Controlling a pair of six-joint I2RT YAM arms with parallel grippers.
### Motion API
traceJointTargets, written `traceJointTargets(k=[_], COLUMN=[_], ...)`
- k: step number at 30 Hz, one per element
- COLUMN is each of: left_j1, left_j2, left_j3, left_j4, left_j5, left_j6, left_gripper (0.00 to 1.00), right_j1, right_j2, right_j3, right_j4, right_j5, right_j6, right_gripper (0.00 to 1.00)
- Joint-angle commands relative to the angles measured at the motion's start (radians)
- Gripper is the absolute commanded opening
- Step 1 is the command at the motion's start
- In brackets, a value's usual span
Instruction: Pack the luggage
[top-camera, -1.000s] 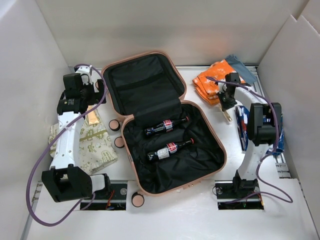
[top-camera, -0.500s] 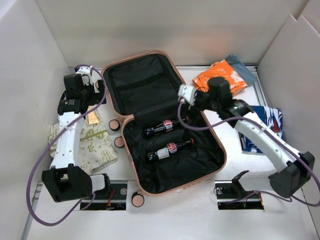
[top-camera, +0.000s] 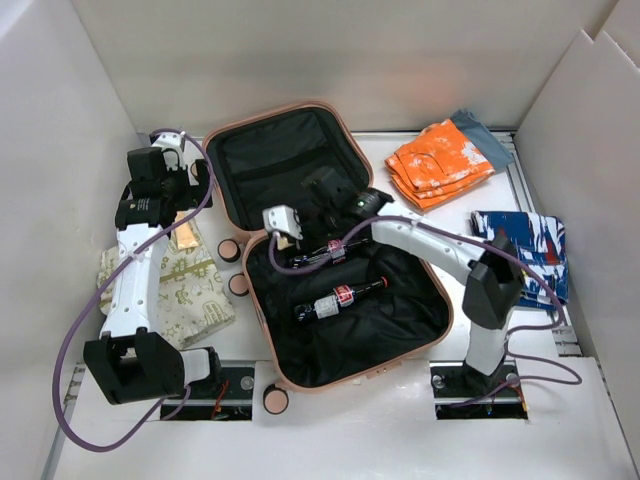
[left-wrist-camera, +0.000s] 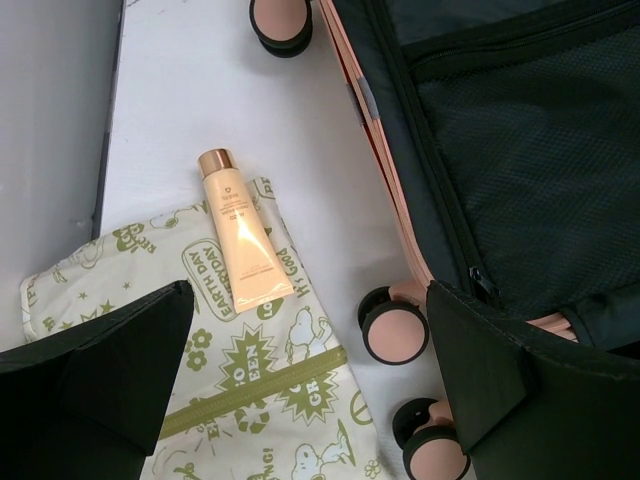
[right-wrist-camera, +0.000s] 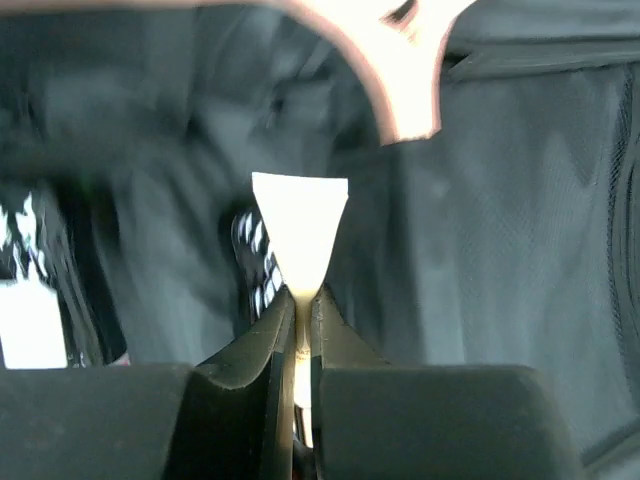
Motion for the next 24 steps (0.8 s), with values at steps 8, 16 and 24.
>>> traceJointTargets(k=[8, 16, 24], left_j1=[-0.001, -0.001, -0.001], left_j2=[-0.018, -0.027, -0.036], left_j3=[-0.024, -0.043, -0.061], left_j4=[0.037, 0.055, 0.065], left_j5=[-0.004, -0.004, -0.004], left_j6=[0.012, 0.021, 0.021], left_gripper=[1.0, 1.0, 1.0], right_j1=[0.011, 0.038, 0.052], right_j2=[-0.011, -0.059, -0.059], right_j3=[0.04, -0.073, -0.161], right_j4=[0.137, 0.035, -0.096], right_j5=[-0.162, 0.055, 0.264], right_j6=[0.332, 0.055, -0.185], right_gripper=[0.0, 0.0, 0.0])
